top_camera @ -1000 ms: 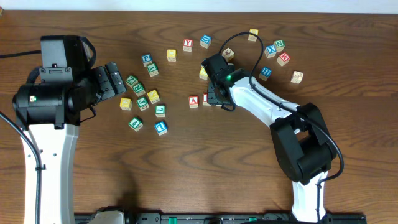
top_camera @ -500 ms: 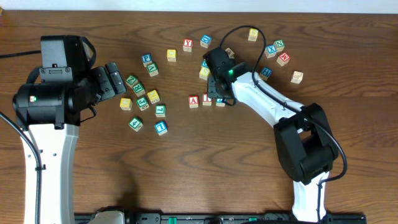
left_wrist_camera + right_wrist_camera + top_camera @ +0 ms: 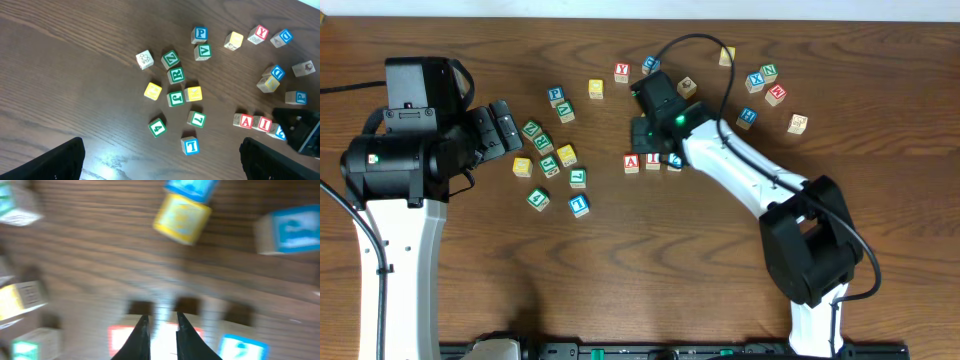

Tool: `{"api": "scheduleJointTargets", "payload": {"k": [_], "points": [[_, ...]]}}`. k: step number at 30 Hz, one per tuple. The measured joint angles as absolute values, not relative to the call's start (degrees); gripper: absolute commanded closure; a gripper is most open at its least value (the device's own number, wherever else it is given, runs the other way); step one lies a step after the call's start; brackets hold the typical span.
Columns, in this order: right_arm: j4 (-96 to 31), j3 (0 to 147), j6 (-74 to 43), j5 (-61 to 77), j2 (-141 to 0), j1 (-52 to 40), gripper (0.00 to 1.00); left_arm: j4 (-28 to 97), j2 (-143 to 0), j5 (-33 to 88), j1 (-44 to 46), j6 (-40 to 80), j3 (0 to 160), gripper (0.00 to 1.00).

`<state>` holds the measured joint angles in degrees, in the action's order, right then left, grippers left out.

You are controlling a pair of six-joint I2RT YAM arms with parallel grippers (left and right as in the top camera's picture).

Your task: Spell out AI2

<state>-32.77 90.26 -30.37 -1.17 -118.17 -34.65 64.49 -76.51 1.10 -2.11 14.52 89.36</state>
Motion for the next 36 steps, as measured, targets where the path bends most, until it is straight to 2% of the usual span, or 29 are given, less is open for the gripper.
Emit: {"api": "scheduleJointTargets", "payload": {"k": [13, 36], "points": [[-25.5, 90.28, -30.81, -0.03, -120.49, -40.03, 0.97, 64.51, -76.51, 1.13, -2.11, 14.52, 89.36, 0.02], [-28.91, 90.28, -30.81, -2.22, -124.33, -42.06, 0.98, 64.51, -76.51, 1.1, -2.11, 14.52, 89.36, 0.02]]}}
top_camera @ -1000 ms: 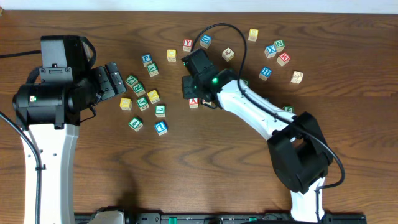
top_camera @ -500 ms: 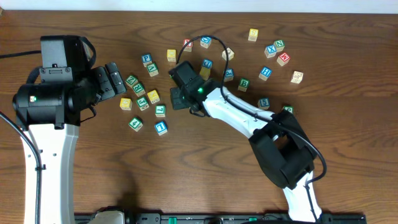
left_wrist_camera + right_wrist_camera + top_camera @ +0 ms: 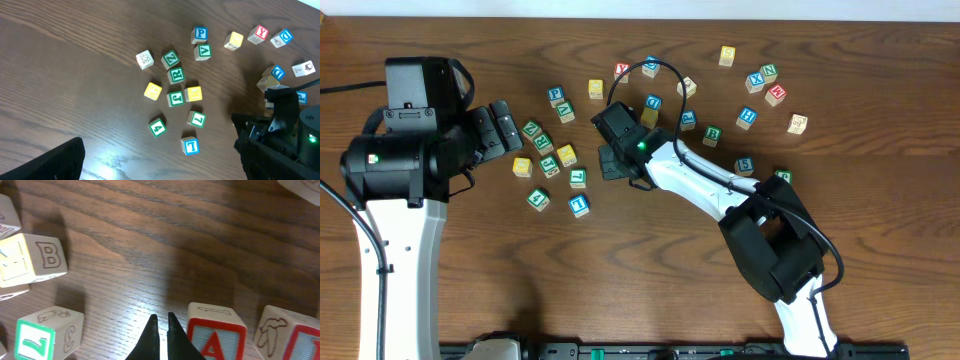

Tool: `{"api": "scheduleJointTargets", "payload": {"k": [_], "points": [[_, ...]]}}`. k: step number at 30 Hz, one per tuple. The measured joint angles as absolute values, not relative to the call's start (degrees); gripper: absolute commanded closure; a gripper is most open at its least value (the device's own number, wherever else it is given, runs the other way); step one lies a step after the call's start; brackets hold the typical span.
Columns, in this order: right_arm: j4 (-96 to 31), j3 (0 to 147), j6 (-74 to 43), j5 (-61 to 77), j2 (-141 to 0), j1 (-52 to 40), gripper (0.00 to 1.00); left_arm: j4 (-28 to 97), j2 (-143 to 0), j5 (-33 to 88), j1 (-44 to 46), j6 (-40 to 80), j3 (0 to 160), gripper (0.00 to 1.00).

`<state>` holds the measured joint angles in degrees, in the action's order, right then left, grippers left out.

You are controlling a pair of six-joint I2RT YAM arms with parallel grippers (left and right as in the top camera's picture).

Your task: Spell out AI2

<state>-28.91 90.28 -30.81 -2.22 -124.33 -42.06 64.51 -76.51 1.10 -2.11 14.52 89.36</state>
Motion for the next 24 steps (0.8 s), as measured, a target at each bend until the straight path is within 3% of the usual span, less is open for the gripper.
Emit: {"api": "scheduleJointTargets", "payload": {"k": [24], "points": [[-29.78, 90.28, -30.81, -3.66, -124.33, -40.29, 0.98, 64.51, -76.51, 1.13, -2.11, 14.52, 89.36, 0.02]]}}
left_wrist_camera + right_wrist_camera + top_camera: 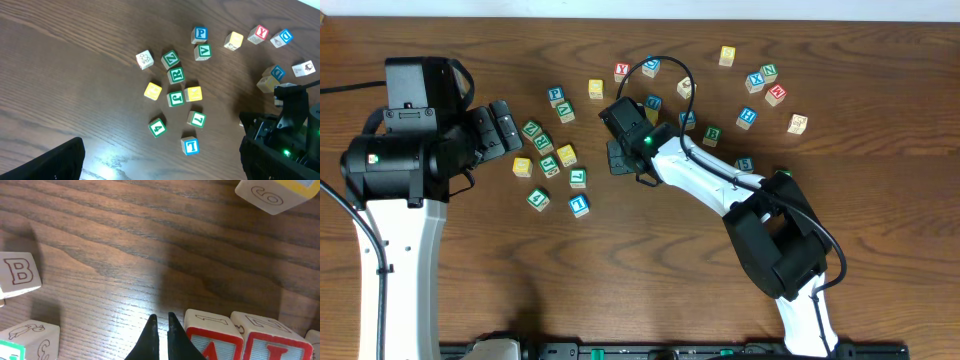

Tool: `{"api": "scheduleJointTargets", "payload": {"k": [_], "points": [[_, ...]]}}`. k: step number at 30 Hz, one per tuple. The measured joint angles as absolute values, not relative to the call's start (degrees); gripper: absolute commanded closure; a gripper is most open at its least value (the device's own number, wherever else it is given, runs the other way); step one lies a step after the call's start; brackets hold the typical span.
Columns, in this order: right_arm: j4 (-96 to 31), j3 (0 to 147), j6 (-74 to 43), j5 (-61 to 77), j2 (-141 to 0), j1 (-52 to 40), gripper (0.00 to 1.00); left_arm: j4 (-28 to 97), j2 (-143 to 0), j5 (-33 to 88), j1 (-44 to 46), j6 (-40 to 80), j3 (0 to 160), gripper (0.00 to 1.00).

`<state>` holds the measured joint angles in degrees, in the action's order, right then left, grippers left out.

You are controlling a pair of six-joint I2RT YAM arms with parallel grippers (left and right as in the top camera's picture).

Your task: Spell out AI2

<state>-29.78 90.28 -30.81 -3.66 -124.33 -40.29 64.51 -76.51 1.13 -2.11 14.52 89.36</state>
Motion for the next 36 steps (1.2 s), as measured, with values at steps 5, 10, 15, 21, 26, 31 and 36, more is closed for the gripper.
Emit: {"api": "scheduleJointTargets", "payload": {"k": [5, 10, 15, 21, 26, 31, 36], "points": [[-30.28, 90.28, -30.81, -3.68, -124.33, -40.27, 0.98, 64.51, -76.51, 1.1, -2.11, 14.52, 89.36, 0.02], [-30.59, 90.28, -30.81, -3.68, -124.33, -40.18, 0.99, 64.51, -76.51, 1.13, -2.11, 14.52, 89.36, 0.02], [-30.89, 90.28, -30.85, -3.66, -124.33, -39.97, 0.99, 64.51, -76.51, 1.13, -2.11, 14.5, 89.36, 0.02], [-31.51, 90.28, -31.64, -3.7, -124.33, -39.11, 0.99, 64.51, -76.51, 1.13, -2.11, 14.52, 89.36, 0.02], [-31.83, 90.28, -32.27, -3.68, -124.33, -38.79, 0.99, 64.49, -76.51, 1.13, -2.11, 14.52, 89.36, 0.02], [-31.86, 90.28, -32.71, -3.66, -124.33, -38.79, 0.95, 64.51, -76.51, 1.13, -2.11, 14.52, 89.36, 0.02], [-32.84, 92.38, -32.34, -3.66, -124.22, -38.7, 0.89, 64.51, -76.51, 1.13, -2.11, 14.52, 89.36, 0.02]]}}
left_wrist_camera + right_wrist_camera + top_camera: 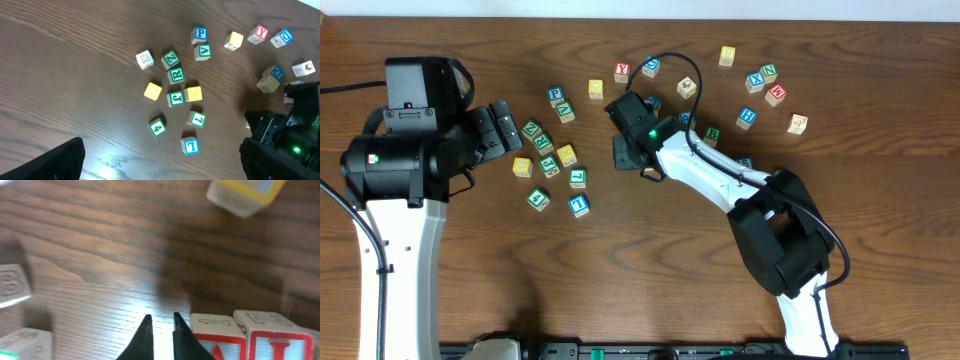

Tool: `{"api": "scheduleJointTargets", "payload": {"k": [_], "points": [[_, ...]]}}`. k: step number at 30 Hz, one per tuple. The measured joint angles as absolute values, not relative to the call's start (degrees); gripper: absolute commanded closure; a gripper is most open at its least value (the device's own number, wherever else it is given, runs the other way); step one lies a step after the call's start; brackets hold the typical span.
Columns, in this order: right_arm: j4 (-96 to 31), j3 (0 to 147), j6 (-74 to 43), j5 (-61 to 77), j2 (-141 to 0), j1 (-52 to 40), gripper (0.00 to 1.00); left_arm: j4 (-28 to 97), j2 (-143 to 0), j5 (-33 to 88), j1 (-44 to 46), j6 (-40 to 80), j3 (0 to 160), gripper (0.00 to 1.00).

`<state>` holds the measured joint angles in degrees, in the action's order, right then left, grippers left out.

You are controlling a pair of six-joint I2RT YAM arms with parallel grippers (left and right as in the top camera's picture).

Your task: Spell out AI2

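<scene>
The right wrist view shows a red A block and a red I block side by side and touching at the bottom right. My right gripper is low over the wood just left of the A block. Its fingers are almost together with nothing between them. From overhead, the right gripper and its arm cover this row, and the 2 block is hidden. My left gripper hangs wide open and empty, high above the left cluster of blocks.
Green, yellow and blue letter blocks lie scattered under the left gripper, among them a blue T and a green 4. A yellow-topped block lies beyond the row. More blocks, including an X, lie at the far right.
My right gripper has shifted slightly right and away, still beside the A block, and its fingertips stand a little further apart. The left arm has not moved.
My right gripper was first over the I block, with the row A, I, 2 showing from overhead. Then it was down left of the A block, with its arm covering the row. A and I then sat touching, as they do now.
</scene>
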<state>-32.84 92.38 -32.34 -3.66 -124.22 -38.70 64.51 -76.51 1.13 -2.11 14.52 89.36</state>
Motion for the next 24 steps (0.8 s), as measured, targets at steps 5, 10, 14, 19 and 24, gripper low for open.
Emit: {"api": "scheduleJointTargets", "payload": {"k": [5, 10, 14, 19, 24], "points": [[-35.81, 93.65, -31.35, -3.75, -121.1, -37.34, 0.86, 64.51, -76.51, 1.1, -2.11, 14.52, 89.36, 0.02], [-38.35, 94.35, -30.74, -4.1, -115.96, -34.5, 0.92, 64.51, -76.51, 1.13, -2.11, 14.5, 89.36, 0.02], [-42.96, 95.31, -30.57, -4.38, -114.89, -31.88, 0.99, 64.51, -76.51, 1.13, -2.11, 14.52, 89.36, 0.02], [-49.17, 95.24, -30.65, -5.21, -115.37, -30.76, 0.99, 64.49, -76.51, 1.13, -2.11, 14.52, 89.36, 0.02], [-53.25, 95.13, -31.66, -8.01, -116.79, -30.76, 0.99, 64.51, -76.51, 1.13, -2.11, 14.52, 89.36, 0.02]]}}
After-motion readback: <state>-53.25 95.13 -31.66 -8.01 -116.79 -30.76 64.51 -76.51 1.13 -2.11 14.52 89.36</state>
